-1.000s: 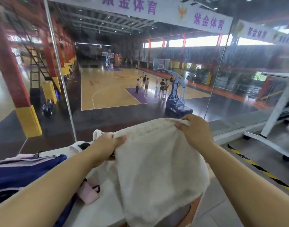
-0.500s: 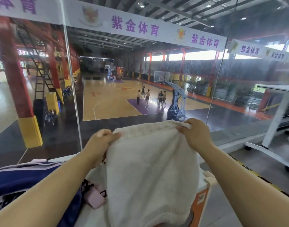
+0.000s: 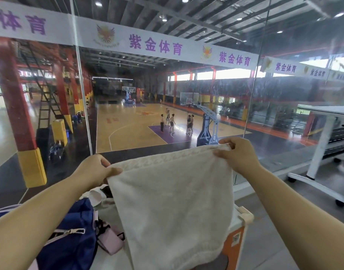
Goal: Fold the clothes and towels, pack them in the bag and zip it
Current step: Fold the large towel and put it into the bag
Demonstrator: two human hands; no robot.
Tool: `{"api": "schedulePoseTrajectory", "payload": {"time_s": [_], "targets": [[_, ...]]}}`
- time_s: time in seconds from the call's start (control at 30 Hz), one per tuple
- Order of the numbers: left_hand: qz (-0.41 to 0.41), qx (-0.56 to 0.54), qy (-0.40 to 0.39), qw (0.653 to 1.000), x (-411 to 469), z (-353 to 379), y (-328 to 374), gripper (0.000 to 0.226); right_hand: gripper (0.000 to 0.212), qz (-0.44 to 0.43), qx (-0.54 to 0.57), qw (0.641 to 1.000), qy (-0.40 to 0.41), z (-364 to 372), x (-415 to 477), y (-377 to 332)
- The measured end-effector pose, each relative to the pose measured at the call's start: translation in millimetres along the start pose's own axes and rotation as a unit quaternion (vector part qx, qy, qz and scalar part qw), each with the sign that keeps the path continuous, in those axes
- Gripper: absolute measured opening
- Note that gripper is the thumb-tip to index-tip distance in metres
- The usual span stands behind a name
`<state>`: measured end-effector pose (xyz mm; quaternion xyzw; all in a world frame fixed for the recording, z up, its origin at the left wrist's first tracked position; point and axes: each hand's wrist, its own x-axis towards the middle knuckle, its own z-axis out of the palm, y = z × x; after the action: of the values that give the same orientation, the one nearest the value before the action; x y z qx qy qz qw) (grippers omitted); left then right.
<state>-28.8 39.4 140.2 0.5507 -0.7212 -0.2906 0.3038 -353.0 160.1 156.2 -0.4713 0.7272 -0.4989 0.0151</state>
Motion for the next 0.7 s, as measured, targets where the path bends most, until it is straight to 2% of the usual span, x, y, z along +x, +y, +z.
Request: {"api": "schedulePoseTrajectory", "payload": {"time_s": [0.07, 0.17, 0.23, 0.33, 0.43, 0.5, 0.57, 0.7], "targets": [[0.005, -0.009, 0.007, 1.000, -3.0, 0.7, 5.2, 0.027, 0.018, -0.024, 0.003, 1.000, 0.019, -4.3, -2.1, -3.7], [-0.010, -0.125, 0.046, 0.991, -1.4, -4.8, 9.7, 0.029, 0.017, -0.022, 0.014, 0.998, 0.062, -12.7, -2.3, -8.3], [-0.031, -0.219, 0.088, 0.971, 2.2, -11.8, 11.6, 0.026, 0.019, -0.014, 0.025, 0.996, 0.079, -19.2, -1.4, -12.2], [-0.068, -0.375, 0.091, 0.920, 7.9, -22.2, 18.0, 0.020, 0.021, -0.018, 0.025, 0.996, 0.082, -28.0, -1.3, -21.7], [-0.064, -0.432, 0.085, 0.896, 12.6, -35.5, 27.5, 0.028, 0.020, -0.021, 0.038, 0.996, 0.084, -36.4, -2.1, -31.3], [-0.042, -0.430, 0.068, 0.899, 12.3, -44.4, 35.0, 0.026, 0.017, -0.017, 0.060, 0.995, 0.073, -42.1, -2.7, -36.2], [0.002, -0.390, 0.052, 0.919, 5.4, -51.6, 41.6, 0.017, 0.019, -0.011, 0.094, 0.994, 0.056, -47.7, -5.0, -40.3], [0.068, -0.269, 0.075, 0.958, -12.9, -62.0, 44.4, 0.027, 0.021, -0.024, 0.089, 0.995, 0.046, -60.0, -11.3, -42.7]]}}
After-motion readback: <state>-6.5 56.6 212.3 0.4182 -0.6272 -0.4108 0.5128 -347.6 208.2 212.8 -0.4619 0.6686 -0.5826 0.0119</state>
